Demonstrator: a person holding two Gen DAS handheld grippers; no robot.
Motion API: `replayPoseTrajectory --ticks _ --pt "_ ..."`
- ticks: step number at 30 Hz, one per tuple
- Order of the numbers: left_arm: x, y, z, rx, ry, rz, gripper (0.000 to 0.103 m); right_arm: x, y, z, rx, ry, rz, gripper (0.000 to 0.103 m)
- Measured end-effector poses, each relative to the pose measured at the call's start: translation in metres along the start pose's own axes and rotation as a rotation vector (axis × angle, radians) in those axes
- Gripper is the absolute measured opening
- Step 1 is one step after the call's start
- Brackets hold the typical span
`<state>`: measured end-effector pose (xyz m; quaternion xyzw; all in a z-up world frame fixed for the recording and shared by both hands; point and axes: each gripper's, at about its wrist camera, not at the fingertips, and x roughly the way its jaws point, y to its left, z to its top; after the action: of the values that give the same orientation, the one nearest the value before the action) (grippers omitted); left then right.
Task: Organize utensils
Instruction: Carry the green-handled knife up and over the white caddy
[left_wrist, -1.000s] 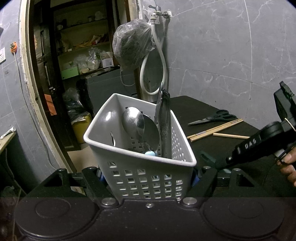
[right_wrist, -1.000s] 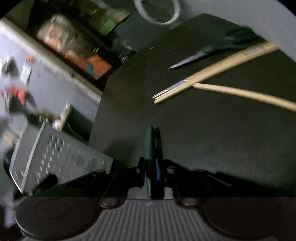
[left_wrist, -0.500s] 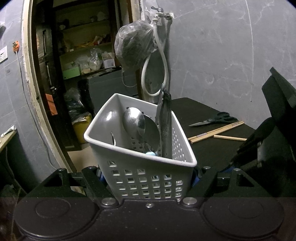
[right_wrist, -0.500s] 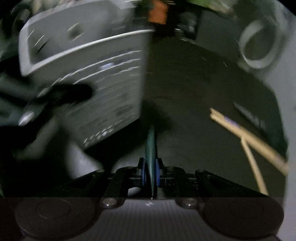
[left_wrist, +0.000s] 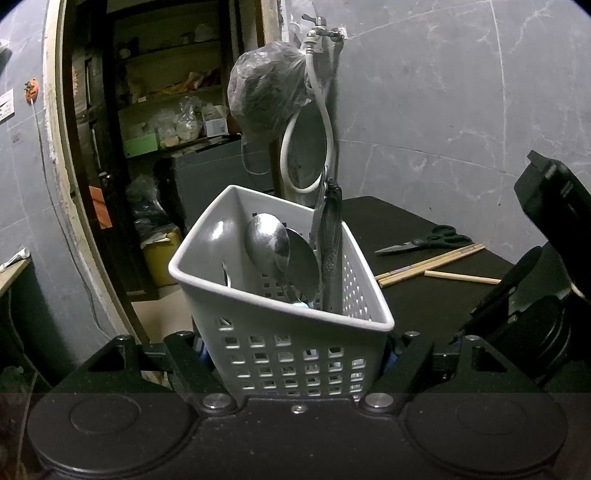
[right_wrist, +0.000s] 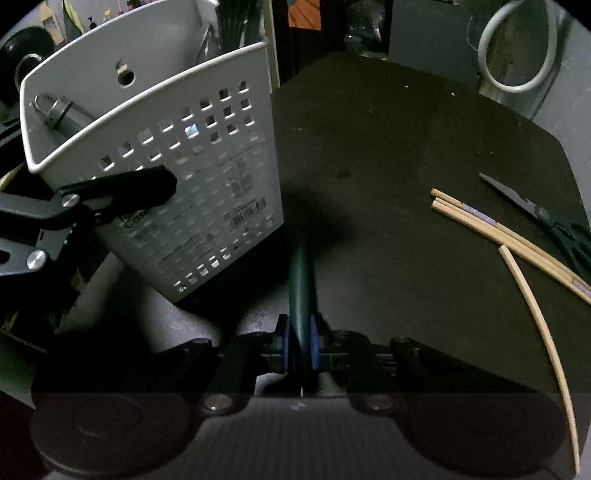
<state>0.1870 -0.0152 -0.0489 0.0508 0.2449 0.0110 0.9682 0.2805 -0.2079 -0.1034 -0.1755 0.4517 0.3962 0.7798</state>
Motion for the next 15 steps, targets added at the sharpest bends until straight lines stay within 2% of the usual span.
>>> replayPoseTrajectory --ticks 3,7,15 --pt "0.000 0.000 0.000 0.004 0.001 -0.003 0.078 -0.001 -0.011 -0.002 0.071 -0.029 0.053 0.011" --pt "0.000 0.001 0.001 0.006 0.002 -0.005 0.078 -0.016 -0.034 -0.006 0.171 -0.117 0.083 0.012" --pt "0.001 0.001 0.001 0.006 0.002 -0.006 0.078 -0.066 -0.073 -0.027 0.378 -0.367 0.122 0.012"
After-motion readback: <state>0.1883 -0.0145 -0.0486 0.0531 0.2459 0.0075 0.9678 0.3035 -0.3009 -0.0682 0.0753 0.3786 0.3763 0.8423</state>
